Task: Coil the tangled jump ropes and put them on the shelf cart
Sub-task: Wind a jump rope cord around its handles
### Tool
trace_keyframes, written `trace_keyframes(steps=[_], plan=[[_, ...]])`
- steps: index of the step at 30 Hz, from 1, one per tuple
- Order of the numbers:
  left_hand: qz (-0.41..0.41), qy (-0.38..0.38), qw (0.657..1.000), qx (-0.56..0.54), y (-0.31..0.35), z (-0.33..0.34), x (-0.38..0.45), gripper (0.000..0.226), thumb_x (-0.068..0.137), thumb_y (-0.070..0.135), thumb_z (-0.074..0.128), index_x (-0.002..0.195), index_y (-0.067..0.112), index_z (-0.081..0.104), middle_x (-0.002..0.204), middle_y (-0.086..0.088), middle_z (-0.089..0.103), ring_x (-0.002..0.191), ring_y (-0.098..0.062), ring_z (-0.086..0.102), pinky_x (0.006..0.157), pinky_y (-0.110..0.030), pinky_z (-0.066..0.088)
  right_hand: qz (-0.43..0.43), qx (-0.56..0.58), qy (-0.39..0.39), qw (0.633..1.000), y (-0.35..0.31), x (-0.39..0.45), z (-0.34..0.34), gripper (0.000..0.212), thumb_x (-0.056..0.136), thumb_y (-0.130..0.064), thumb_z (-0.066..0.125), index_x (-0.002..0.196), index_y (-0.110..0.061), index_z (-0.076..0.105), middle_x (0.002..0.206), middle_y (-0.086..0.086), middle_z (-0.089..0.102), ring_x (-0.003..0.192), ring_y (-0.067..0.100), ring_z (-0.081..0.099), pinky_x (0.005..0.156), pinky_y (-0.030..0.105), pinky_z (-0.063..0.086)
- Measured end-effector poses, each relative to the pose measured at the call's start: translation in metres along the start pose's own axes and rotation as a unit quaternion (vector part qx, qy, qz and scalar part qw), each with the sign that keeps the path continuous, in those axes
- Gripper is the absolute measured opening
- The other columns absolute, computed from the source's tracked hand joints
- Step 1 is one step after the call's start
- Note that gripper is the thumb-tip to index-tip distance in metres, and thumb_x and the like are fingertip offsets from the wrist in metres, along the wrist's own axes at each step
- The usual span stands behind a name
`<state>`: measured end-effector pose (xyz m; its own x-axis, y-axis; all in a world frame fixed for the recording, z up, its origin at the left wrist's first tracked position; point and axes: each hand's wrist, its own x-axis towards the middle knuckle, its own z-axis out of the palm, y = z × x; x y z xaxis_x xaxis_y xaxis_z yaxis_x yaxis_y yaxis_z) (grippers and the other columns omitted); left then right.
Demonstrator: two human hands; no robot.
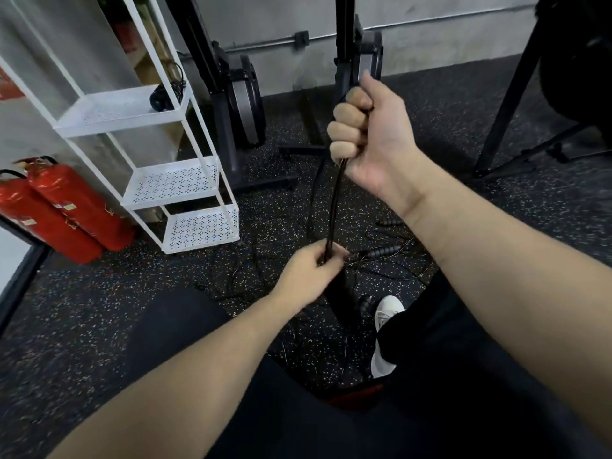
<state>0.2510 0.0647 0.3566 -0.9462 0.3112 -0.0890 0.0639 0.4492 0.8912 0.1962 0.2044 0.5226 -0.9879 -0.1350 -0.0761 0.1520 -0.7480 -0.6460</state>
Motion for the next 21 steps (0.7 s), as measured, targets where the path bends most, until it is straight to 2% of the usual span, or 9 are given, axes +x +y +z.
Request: trace_keyframes(steps=[5, 7, 9, 11, 13, 14, 16, 19, 21], plan=[[-0.081, 0.017, 0.988, -0.129, 0.01, -0.01, 0.008, 0.033, 0.111, 0.03, 0.042, 0.094, 0.013, 0.063, 0.09, -0.001, 0.075, 0.086, -0.014, 0.067, 0.088, -0.032, 0.049, -0.015, 0.069, 0.049, 0.996, -0.009, 0.01, -0.01, 0.055, 0.108, -0.043, 0.035, 0.056, -0.025, 0.033, 0.054, -0.009, 0.015, 0.044, 0.008, 0.01, 0.036, 0.023, 0.009], [-0.092, 0.027, 0.98, -0.172, 0.008, -0.017, 0.008, 0.03, 0.11, 0.033, 0.044, 0.091, 0.013, 0.057, 0.081, -0.005, 0.068, 0.078, -0.016, 0.068, 0.082, -0.031, 0.054, -0.02, 0.081, 0.083, 0.993, -0.007, 0.011, -0.024, 0.052, 0.109, -0.041, 0.036, 0.059, -0.023, 0.036, 0.055, -0.008, 0.019, 0.045, 0.008, 0.015, 0.038, 0.023, 0.014], [-0.101, 0.05, 0.964, -0.242, 0.005, -0.022, 0.009, 0.029, 0.111, 0.03, 0.044, 0.088, 0.014, 0.051, 0.074, -0.004, 0.058, 0.07, -0.019, 0.066, 0.072, -0.03, 0.054, -0.017, 0.066, 0.117, 0.991, -0.003, 0.009, -0.04, 0.047, 0.109, -0.04, 0.037, 0.066, -0.021, 0.042, 0.057, -0.006, 0.033, 0.048, 0.01, 0.032, 0.046, 0.022, 0.029], [-0.112, 0.072, 0.943, -0.306, 0.005, -0.025, 0.011, 0.029, 0.111, 0.028, 0.044, 0.085, 0.015, 0.049, 0.068, 0.0, 0.052, 0.067, -0.022, 0.063, 0.067, -0.032, 0.05, -0.005, -0.002, 0.144, 0.99, 0.005, 0.004, -0.057, 0.042, 0.108, -0.044, 0.036, 0.079, -0.02, 0.053, 0.07, -0.003, 0.058, 0.072, 0.014, 0.058, 0.069, 0.027, 0.048], [-0.12, 0.078, 0.93, -0.338, 0.007, -0.026, 0.014, 0.029, 0.11, 0.027, 0.045, 0.085, 0.016, 0.05, 0.066, 0.0, 0.051, 0.066, -0.024, 0.063, 0.067, -0.034, 0.048, 0.018, -0.098, 0.164, 0.981, 0.018, 0.0, -0.076, 0.043, 0.107, -0.052, 0.036, 0.104, -0.019, 0.063, 0.1, 0.0, 0.075, 0.106, 0.019, 0.067, 0.098, 0.039, 0.05], [-0.119, 0.075, 0.929, -0.344, 0.01, -0.026, 0.014, 0.029, 0.11, 0.028, 0.046, 0.085, 0.016, 0.051, 0.066, 0.0, 0.052, 0.066, -0.023, 0.063, 0.068, -0.035, 0.048, 0.031, -0.138, 0.164, 0.976, 0.026, -0.003, -0.084, 0.046, 0.105, -0.055, 0.038, 0.118, -0.017, 0.062, 0.114, 0.002, 0.075, 0.115, 0.023, 0.067, 0.105, 0.045, 0.048], [-0.113, 0.062, 0.931, -0.342, 0.016, -0.025, 0.014, 0.028, 0.11, 0.028, 0.047, 0.086, 0.016, 0.052, 0.067, 0.0, 0.053, 0.065, -0.023, 0.063, 0.071, -0.036, 0.049, 0.036, -0.18, 0.161, 0.97, 0.043, -0.011, -0.093, 0.046, 0.103, -0.054, 0.046, 0.133, -0.021, 0.049, 0.123, 0.007, 0.073, 0.117, 0.028, 0.068, 0.105, 0.052, 0.05], [-0.096, 0.052, 0.939, -0.326, 0.023, -0.022, 0.015, 0.026, 0.109, 0.027, 0.048, 0.088, 0.015, 0.055, 0.069, 0.0, 0.057, 0.068, -0.024, 0.064, 0.077, -0.04, 0.05, 0.044, -0.27, 0.134, 0.952, 0.071, -0.022, -0.104, 0.044, 0.101, -0.055, 0.05, 0.139, -0.041, 0.032, 0.13, 0.006, 0.069, 0.114, 0.03, 0.069, 0.105, 0.055, 0.05], [-0.093, 0.062, 0.942, -0.316, 0.026, -0.023, 0.018, 0.026, 0.109, 0.027, 0.049, 0.087, 0.016, 0.058, 0.072, 0.0, 0.061, 0.072, -0.025, 0.065, 0.077, -0.039, 0.05, 0.081, -0.383, 0.087, 0.916, 0.088, -0.029, -0.111, 0.054, 0.093, -0.069, 0.051, 0.138, -0.04, 0.041, 0.128, 0.0, 0.069, 0.115, 0.027, 0.067, 0.112, 0.059, 0.039]])
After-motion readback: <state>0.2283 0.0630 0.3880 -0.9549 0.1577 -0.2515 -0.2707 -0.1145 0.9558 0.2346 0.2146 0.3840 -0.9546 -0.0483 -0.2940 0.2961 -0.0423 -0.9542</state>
